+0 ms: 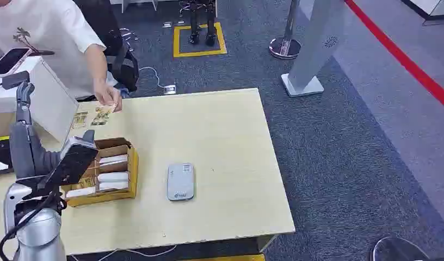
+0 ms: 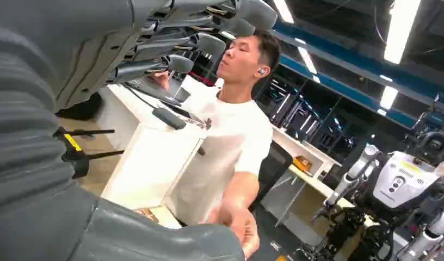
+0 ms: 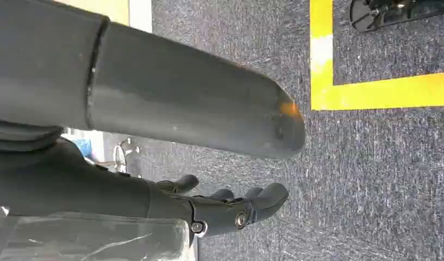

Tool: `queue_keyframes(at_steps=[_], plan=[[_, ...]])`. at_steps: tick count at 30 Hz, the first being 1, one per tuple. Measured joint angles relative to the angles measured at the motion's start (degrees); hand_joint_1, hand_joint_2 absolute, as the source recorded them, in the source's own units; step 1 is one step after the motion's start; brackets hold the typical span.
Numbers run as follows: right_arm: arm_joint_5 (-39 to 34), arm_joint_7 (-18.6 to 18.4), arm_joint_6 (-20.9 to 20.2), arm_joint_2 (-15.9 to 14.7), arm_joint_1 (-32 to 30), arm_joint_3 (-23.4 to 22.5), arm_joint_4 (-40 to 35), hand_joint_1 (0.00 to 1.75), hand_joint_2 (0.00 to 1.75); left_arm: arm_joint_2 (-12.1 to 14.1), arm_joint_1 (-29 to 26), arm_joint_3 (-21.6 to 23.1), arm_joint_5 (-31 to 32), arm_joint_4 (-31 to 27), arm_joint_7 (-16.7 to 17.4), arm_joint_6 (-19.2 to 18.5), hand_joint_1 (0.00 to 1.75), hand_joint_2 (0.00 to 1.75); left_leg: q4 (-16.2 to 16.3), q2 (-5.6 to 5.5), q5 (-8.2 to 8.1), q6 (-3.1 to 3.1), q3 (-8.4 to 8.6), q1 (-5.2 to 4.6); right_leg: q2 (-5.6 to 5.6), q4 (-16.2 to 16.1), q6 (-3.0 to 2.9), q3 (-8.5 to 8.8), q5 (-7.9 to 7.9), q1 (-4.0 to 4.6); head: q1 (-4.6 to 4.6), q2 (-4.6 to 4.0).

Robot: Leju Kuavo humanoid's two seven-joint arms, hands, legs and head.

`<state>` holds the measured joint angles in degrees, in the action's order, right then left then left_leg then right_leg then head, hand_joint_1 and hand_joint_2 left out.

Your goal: Pass the card to the sensor for recognition and then transmit it.

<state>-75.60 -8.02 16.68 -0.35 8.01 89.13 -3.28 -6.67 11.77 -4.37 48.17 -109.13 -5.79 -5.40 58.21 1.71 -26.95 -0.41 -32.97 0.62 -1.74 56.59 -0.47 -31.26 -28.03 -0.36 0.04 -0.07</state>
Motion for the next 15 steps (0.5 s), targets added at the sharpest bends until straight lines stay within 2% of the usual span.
queue_keyframes(at_steps=[5, 6, 8, 10, 11, 13, 15], plan=[[0.00, 0.00, -0.02, 0.02, 0.00, 0.00, 0.00, 0.00, 0.00, 0.00, 0.00, 0.00, 0.14, 0.00, 0.00, 0.02, 0.00, 1.75, 0.00, 0.00, 0.00, 0.00, 0.00, 0.00, 0.00, 0.00, 0.00, 0.00, 0.00, 0.00, 0.00, 0.00], [0.00, -0.04, -0.02, 0.02, 0.00, 0.00, 0.00, 0.00, 0.00, 0.00, 0.00, 0.00, 1.69, 0.00, 0.15, 0.64, 0.00, 1.75, 0.00, 0.00, 0.00, 0.00, 0.00, 0.00, 0.00, 0.00, 0.00, 0.00, 0.00, 0.00, 0.00, 0.00], [0.07, -0.20, -0.02, 0.02, 0.00, 0.00, 0.00, 0.00, 0.00, 0.15, 0.15, 0.00, 10.86, 0.00, 1.58, 3.92, 0.00, 1.75, 0.00, 0.00, 0.00, 0.00, 0.00, 0.00, 0.00, 0.00, 0.00, -0.01, 0.00, 0.00, 0.00, 0.00], [0.85, -0.53, 0.00, 0.11, 0.02, 0.00, 0.02, 0.00, 0.00, 0.83, 0.91, 0.04, 27.29, 0.00, 5.56, 7.09, 0.00, 1.75, 0.00, 0.00, 0.00, 0.00, 0.01, 0.01, 0.00, 0.00, 0.00, -0.02, 0.00, 0.00, 0.02, 0.00], [1.29, -0.66, 0.00, 0.15, 0.03, 0.00, 0.02, 0.00, 0.00, 1.31, 1.37, 0.15, 33.54, 0.06, 7.75, 7.82, 0.00, 1.75, 0.00, 0.00, 0.00, 0.00, 0.01, 0.01, 0.00, 0.00, 0.00, -0.02, 0.00, 0.00, 0.00, 0.00], [1.66, -0.85, 0.00, 0.20, 0.04, 0.00, 0.00, 0.00, 0.00, 2.34, 2.29, 0.74, 40.51, 0.20, 10.34, 8.15, 0.00, 1.75, 0.00, 0.00, 0.01, 0.00, 0.01, 0.01, 0.00, 0.00, 0.00, -0.01, 0.00, 0.00, 0.00, 0.00], [1.84, -0.85, 0.00, 0.33, 0.04, 0.00, 0.02, 0.00, 0.00, 3.24, 2.96, 1.07, 41.38, 0.33, 11.52, 8.24, 0.00, 1.75, 0.00, 0.01, 0.01, -0.01, 0.02, 0.01, 0.02, 0.00, 0.00, -0.02, 0.00, 0.00, 0.00, 0.00]])
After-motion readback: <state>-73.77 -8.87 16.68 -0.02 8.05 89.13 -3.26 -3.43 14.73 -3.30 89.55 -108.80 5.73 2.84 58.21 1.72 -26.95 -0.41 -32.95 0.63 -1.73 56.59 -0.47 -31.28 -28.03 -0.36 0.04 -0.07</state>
